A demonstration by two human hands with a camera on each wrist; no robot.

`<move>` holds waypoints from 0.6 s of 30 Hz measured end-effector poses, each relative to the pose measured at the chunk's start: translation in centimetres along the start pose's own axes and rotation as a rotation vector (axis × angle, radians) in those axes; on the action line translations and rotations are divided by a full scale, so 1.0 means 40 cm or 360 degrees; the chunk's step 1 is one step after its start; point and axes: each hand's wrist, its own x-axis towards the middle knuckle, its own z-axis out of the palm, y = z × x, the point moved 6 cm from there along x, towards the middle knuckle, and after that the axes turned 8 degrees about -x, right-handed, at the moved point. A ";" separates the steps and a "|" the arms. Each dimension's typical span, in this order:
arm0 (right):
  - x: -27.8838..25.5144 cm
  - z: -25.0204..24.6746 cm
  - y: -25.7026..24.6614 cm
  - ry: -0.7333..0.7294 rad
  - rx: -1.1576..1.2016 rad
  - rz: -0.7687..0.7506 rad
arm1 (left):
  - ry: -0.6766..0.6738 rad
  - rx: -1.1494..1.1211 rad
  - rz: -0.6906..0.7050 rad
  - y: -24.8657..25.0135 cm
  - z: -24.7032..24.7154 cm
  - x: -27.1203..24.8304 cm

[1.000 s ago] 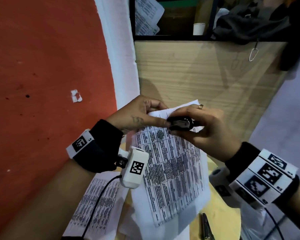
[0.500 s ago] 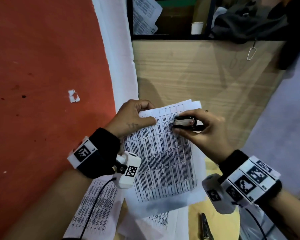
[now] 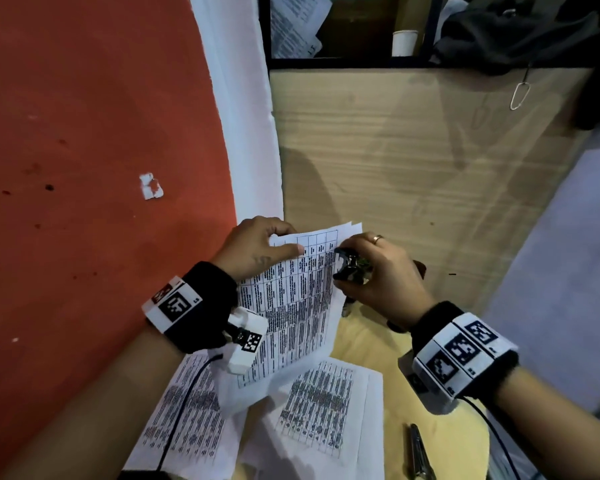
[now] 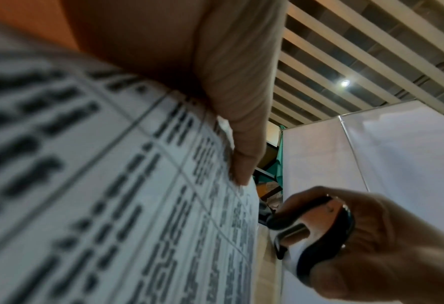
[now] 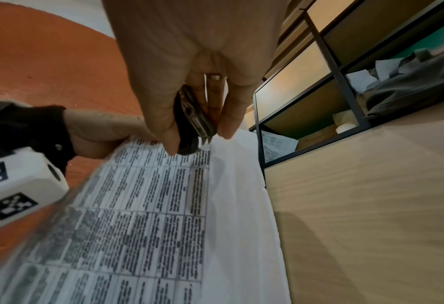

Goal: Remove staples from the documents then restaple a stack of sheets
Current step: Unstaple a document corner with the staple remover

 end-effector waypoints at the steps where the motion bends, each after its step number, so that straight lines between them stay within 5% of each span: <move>1: 0.004 0.001 -0.003 -0.0006 0.0009 0.0006 | -0.0008 0.0017 -0.0019 -0.013 0.005 0.006; 14: 0.035 0.010 0.022 -0.0592 0.0151 0.0080 | -0.0170 0.0067 0.0104 -0.027 0.041 0.008; 18: 0.041 -0.001 0.013 -0.0543 0.0188 0.0049 | -0.0152 0.0153 0.0115 -0.026 0.042 0.006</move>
